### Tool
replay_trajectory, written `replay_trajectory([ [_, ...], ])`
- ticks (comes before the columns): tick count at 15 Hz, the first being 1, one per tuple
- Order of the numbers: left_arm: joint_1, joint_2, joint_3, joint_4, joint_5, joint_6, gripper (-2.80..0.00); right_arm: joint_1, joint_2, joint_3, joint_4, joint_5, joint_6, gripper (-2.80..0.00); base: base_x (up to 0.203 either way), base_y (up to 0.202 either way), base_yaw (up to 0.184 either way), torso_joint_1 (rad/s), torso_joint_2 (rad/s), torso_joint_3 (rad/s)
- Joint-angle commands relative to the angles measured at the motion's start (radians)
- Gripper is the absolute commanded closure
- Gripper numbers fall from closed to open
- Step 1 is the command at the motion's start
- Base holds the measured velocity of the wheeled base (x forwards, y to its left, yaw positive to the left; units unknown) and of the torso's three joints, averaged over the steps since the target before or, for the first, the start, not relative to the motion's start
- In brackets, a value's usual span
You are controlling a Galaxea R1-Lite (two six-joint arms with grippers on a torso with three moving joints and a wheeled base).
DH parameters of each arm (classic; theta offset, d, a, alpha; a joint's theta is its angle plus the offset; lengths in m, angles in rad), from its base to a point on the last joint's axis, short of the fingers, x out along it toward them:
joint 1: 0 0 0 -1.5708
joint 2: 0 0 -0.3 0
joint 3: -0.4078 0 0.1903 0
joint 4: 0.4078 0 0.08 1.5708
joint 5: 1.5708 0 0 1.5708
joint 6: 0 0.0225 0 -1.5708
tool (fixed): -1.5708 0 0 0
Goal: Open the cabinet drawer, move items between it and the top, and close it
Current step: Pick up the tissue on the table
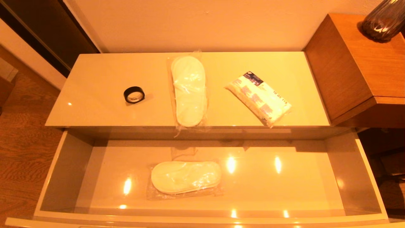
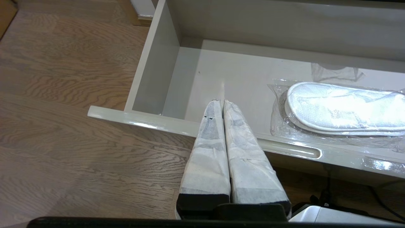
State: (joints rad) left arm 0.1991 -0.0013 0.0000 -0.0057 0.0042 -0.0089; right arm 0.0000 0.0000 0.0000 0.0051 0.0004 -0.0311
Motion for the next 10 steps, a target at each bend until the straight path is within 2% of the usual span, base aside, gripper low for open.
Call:
replay_trajectory([
  [1,0.0,-0.039,0.001,0.0,0.0,0.0,0.0,0.0,0.002,0.002,-0.001,0.001,-0.001,0.0,0.0,0.0,0.0,0.0,0.0,0.0],
  [10,0.0,-0.039,0.001,0.0,0.0,0.0,0.0,0.0,0.002,0.002,-0.001,0.003,-0.004,0.0,0.0,0.0,0.0,0.0,0.0,0.0],
])
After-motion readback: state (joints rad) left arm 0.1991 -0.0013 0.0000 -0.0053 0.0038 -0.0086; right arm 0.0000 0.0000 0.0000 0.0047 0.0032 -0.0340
